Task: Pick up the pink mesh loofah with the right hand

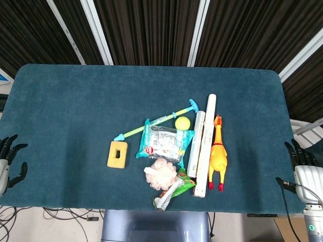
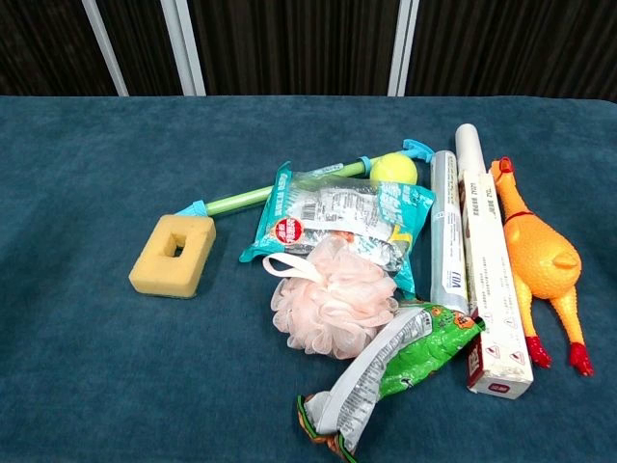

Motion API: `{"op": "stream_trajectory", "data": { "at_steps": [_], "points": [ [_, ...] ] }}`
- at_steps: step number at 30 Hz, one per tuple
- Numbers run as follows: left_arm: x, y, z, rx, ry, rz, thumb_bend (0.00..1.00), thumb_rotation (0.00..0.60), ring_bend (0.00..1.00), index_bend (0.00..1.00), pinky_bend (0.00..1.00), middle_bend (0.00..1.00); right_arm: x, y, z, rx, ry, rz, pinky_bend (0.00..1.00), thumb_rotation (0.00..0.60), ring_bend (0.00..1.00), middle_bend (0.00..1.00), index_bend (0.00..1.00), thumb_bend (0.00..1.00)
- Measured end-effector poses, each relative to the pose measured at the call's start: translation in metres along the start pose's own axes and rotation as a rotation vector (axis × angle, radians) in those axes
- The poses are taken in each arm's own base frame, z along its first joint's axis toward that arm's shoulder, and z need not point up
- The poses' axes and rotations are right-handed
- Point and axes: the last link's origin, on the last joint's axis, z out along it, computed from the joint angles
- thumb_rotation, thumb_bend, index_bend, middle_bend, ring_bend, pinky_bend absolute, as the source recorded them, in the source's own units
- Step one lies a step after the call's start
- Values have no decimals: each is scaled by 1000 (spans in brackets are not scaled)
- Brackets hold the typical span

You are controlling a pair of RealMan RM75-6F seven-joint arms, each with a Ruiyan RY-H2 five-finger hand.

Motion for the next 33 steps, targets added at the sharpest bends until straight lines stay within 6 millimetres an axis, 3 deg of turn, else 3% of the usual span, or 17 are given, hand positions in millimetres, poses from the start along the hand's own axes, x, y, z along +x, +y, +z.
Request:
{"op": "stream_trajectory", "data": {
  "at_steps": [33],
  "points": [
    [-5,0,3,27,-7,14,483,600,18,237,0,50,-5,-4,-1,26,-76,88,191,600,160,50,47,174]
  ]
}}
